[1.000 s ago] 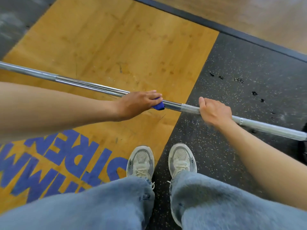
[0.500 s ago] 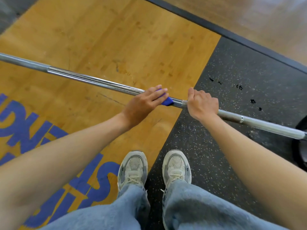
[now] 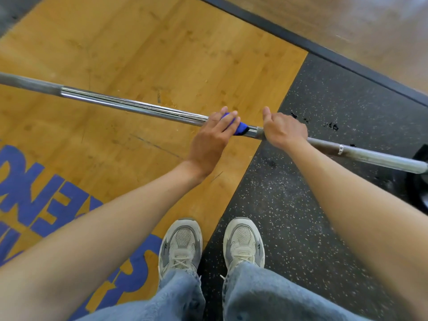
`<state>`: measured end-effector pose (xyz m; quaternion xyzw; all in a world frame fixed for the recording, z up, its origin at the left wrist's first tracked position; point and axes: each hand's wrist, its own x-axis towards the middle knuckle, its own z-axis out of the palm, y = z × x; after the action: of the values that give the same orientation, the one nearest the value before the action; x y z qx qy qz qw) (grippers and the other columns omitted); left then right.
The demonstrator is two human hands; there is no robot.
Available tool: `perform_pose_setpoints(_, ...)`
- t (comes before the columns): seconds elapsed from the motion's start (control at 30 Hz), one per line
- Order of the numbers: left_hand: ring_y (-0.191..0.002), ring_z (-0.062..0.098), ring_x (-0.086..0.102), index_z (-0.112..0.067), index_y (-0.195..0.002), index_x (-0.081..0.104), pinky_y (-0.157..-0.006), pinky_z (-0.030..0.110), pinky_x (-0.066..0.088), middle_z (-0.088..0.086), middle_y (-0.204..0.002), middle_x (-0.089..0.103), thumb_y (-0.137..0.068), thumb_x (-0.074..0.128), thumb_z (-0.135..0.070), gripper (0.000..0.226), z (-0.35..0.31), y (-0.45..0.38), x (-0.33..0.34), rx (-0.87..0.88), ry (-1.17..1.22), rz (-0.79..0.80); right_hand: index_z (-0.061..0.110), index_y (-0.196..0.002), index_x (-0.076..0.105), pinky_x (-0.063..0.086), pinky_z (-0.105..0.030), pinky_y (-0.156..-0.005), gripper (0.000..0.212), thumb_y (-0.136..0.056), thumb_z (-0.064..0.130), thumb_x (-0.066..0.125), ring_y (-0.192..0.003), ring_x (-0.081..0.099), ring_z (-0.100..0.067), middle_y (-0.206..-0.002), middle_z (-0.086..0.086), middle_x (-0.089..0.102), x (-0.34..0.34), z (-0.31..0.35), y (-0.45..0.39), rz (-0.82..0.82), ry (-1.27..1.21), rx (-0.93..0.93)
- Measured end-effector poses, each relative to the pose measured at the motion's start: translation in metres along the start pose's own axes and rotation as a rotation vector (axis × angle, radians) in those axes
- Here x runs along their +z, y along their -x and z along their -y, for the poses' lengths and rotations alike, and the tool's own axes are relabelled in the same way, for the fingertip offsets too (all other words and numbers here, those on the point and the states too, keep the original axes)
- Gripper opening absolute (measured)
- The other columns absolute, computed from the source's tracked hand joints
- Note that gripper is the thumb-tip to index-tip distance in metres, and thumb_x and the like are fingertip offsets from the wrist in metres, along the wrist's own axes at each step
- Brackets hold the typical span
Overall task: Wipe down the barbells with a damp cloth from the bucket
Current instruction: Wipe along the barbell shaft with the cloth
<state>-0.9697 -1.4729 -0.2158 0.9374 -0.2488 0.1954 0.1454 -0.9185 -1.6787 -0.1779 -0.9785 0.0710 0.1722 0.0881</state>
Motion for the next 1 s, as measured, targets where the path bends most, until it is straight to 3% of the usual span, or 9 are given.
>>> perform_pose_setpoints(0.13,-0.124,0.037,0.061,0.001,-0.130,0.066,-0.104,0.048,0.052,0.016,-0.133,0.066,-0.094,0.045,0.000,0.041,-0.018,-0.021,0.012,0.126,0.022,0.043,0.020,-0.102,0.062,0.034,-0.042,-0.080,0.066,-0.105,0.057,0.007,-0.092,0.053,-0.030,-0.098,-0.006,0.057,-0.003,0.000,-0.015,0.000,-0.012,0.018)
perform_pose_setpoints(0.33,-0.138,0.038,0.049,0.001,-0.137,0.060,-0.116,0.050,0.039,0.013,-0.141,0.060,-0.095,0.039,0.003,0.046,-0.001,-0.016,0.013,-0.095,-0.029,-0.017,0.017,-0.087,0.060,0.035,-0.044,-0.080,0.069,-0.105,0.058,0.008,-0.085,0.055,-0.032,-0.085,-0.006,0.059,-0.006,-0.002,-0.033,-0.038,-0.017,-0.012)
perform_pose_setpoints(0.47,-0.149,0.034,0.036,0.002,-0.143,0.053,-0.122,0.050,0.030,0.009,-0.150,0.052,-0.094,0.033,0.012,0.054,-0.012,-0.028,0.021,-0.073,-0.040,-0.013,0.018,-0.083,0.059,0.035,-0.044,-0.080,0.067,-0.105,0.058,0.010,-0.086,0.055,-0.032,-0.089,-0.006,0.061,-0.009,-0.003,-0.044,-0.022,-0.038,-0.023)
perform_pose_setpoints(0.67,-0.145,0.033,0.043,0.001,-0.150,0.045,-0.115,0.046,0.040,0.012,-0.156,0.046,-0.101,0.027,0.012,0.053,-0.016,-0.036,0.031,0.186,-0.021,0.035,0.020,-0.091,0.065,0.036,-0.044,-0.080,0.067,-0.104,0.060,0.012,-0.091,0.056,-0.031,-0.096,-0.006,0.064,-0.012,-0.004,-0.061,-0.037,-0.061,-0.026)
perform_pose_setpoints(0.87,-0.141,0.037,0.045,0.003,-0.146,0.050,-0.115,0.048,0.039,0.018,-0.147,0.053,-0.101,0.038,0.003,0.046,0.020,-0.050,0.026,-0.021,-0.009,0.003,0.019,-0.088,0.062,0.034,-0.043,-0.077,0.069,-0.103,0.063,0.011,-0.087,0.055,-0.031,-0.090,-0.005,0.061,-0.017,-0.003,-0.079,-0.035,-0.048,-0.019)
perform_pose_setpoints(1.0,-0.138,0.036,0.048,0.000,-0.143,0.054,-0.111,0.047,0.043,0.014,-0.144,0.057,-0.097,0.041,0.004,0.048,0.004,-0.073,0.039,0.103,0.018,0.059,0.020,-0.098,0.066,0.034,-0.043,-0.078,0.068,-0.102,0.065,0.014,-0.090,0.053,-0.031,-0.097,-0.006,0.061,-0.023,-0.002,-0.092,-0.001,-0.060,-0.006)
